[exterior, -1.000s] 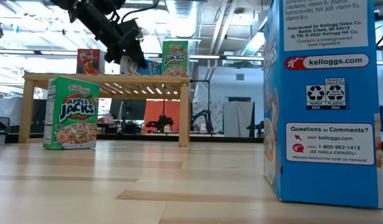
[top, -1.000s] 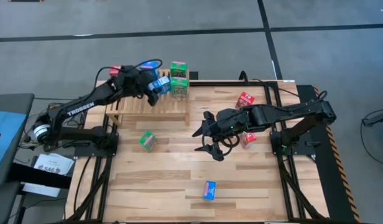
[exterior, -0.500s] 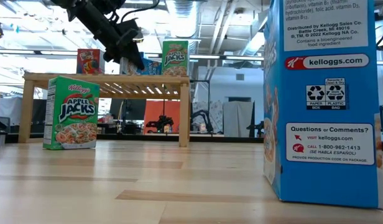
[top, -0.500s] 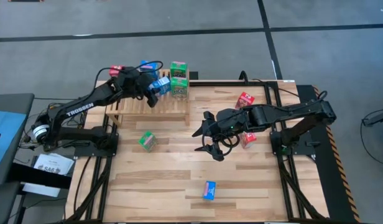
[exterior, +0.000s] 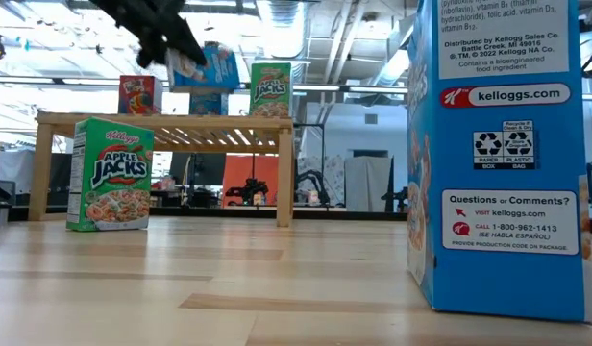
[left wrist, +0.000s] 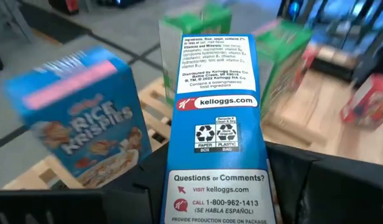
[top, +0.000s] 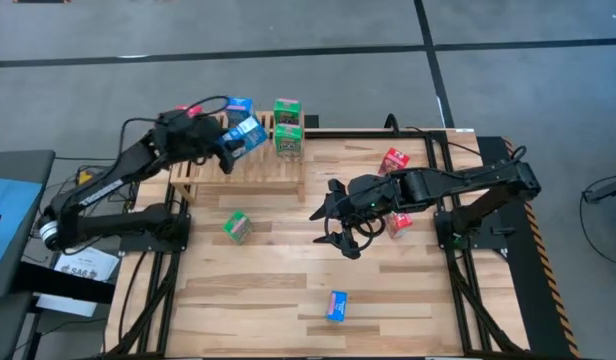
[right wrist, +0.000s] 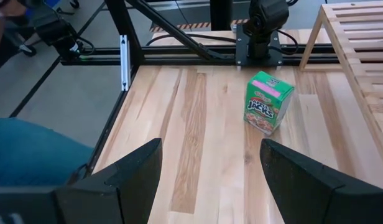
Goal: Stack cereal on shelf
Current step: Put the top blue cereal box on the shelf aligned with the blue cereal box
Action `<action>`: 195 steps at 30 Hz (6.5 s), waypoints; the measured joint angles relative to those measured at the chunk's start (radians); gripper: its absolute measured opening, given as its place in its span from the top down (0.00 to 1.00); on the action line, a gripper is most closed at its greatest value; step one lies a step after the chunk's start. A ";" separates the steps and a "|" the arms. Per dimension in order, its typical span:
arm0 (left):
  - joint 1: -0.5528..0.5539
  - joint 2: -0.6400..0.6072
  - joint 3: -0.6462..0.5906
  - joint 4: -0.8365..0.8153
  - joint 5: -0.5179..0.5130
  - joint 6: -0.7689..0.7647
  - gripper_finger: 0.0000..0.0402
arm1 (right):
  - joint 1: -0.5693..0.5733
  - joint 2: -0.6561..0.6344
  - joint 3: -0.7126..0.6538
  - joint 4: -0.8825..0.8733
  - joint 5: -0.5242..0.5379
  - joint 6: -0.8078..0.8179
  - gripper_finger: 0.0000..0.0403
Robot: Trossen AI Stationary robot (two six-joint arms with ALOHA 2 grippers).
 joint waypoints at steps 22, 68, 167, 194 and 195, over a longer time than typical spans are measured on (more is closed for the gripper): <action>-0.148 -0.479 -0.570 0.692 -0.059 -0.127 0.60 | 0.035 0.000 0.000 0.010 0.000 -0.001 0.26; -0.406 -0.458 -0.781 1.194 0.042 -0.215 0.60 | -0.169 0.199 -0.004 0.622 0.002 -0.256 0.26; -0.368 -0.211 -0.779 1.267 -0.334 0.137 0.58 | -0.051 0.001 0.028 0.346 0.036 -0.277 0.26; -0.152 -0.129 -0.779 1.272 -0.252 0.076 0.58 | 0.036 -0.016 0.028 0.306 0.035 -0.344 0.26; -0.147 -0.129 -0.779 1.272 -0.252 0.071 0.58 | 0.036 -0.016 0.028 0.306 0.035 -0.343 0.26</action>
